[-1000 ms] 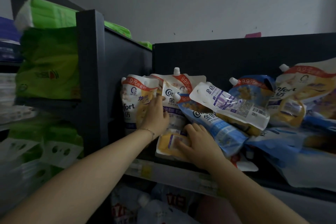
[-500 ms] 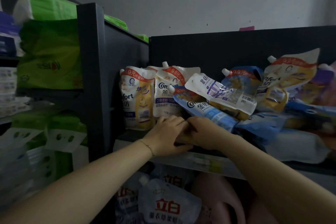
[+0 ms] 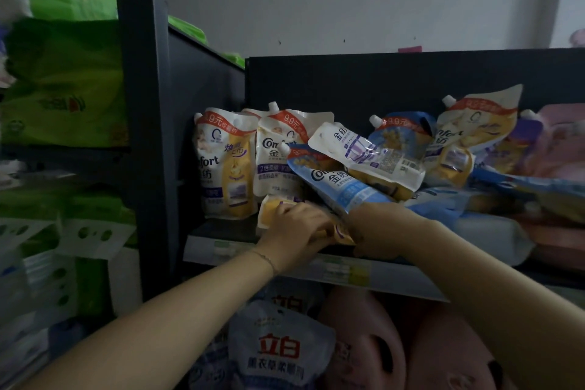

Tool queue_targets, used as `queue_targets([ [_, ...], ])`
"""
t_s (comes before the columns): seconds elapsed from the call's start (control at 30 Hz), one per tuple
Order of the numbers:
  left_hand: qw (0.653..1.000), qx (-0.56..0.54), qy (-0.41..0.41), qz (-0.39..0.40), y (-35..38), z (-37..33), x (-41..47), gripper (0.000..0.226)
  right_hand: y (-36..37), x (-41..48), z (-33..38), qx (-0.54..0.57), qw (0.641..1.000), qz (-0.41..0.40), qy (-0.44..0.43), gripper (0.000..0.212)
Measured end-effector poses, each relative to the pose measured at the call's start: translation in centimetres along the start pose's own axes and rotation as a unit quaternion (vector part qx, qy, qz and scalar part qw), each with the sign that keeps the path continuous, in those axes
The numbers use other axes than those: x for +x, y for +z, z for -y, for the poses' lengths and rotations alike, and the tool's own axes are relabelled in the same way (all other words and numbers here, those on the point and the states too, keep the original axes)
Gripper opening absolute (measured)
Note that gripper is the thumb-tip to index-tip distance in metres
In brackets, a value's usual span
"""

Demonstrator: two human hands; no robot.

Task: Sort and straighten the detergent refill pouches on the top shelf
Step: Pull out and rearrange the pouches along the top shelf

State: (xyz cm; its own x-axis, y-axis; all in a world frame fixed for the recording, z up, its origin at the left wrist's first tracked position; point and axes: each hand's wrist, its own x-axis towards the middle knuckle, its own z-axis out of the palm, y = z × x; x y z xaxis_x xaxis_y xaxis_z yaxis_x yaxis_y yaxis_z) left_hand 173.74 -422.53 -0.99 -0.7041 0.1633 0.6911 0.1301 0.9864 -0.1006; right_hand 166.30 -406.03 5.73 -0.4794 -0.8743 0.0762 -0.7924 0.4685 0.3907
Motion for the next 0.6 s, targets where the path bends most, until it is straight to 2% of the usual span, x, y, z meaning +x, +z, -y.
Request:
queue_targets([
  [0.07,0.998,0.035,0.046,-0.003,0.1,0.1,0.2,0.029,-0.3,-0.4,-0.3,0.037,0.999,0.020,0.011,0.030],
  [0.13,0.994,0.066,0.088,0.019,0.2,0.1,0.4,0.008,-0.6,-1.0,-0.5,0.049,0.998,0.022,0.016,0.030],
  [0.17,0.992,0.073,0.097,0.032,-0.1,-0.1,0.7,0.008,-0.5,-1.2,-0.5,0.047,0.999,0.011,0.019,0.031],
  [0.2,0.991,0.069,0.100,0.051,-0.2,0.0,1.1,0.017,-0.5,-1.4,-0.5,0.042,0.999,-0.003,0.024,0.031],
  [0.3,0.989,0.076,0.062,0.110,-1.3,-0.5,1.8,0.023,0.2,-2.0,-0.2,0.007,0.998,-0.052,0.042,0.027],
  [0.43,0.988,0.099,0.007,0.115,-1.9,-0.8,1.9,0.021,1.0,-2.4,-0.8,-0.060,0.988,-0.143,0.029,0.028],
  [0.5,0.994,0.053,-0.019,0.099,-2.2,-0.6,1.4,0.014,0.9,-2.4,-1.0,-0.066,0.974,-0.217,0.003,0.021],
  [0.53,0.996,0.010,-0.030,0.084,-2.3,-0.3,1.1,0.015,0.8,-2.3,-1.0,-0.066,0.964,-0.258,-0.010,0.019],
  [0.6,0.995,-0.063,-0.055,0.062,-2.9,0.4,0.5,0.027,0.4,-2.1,-0.8,-0.054,0.949,-0.308,-0.037,0.026],
])
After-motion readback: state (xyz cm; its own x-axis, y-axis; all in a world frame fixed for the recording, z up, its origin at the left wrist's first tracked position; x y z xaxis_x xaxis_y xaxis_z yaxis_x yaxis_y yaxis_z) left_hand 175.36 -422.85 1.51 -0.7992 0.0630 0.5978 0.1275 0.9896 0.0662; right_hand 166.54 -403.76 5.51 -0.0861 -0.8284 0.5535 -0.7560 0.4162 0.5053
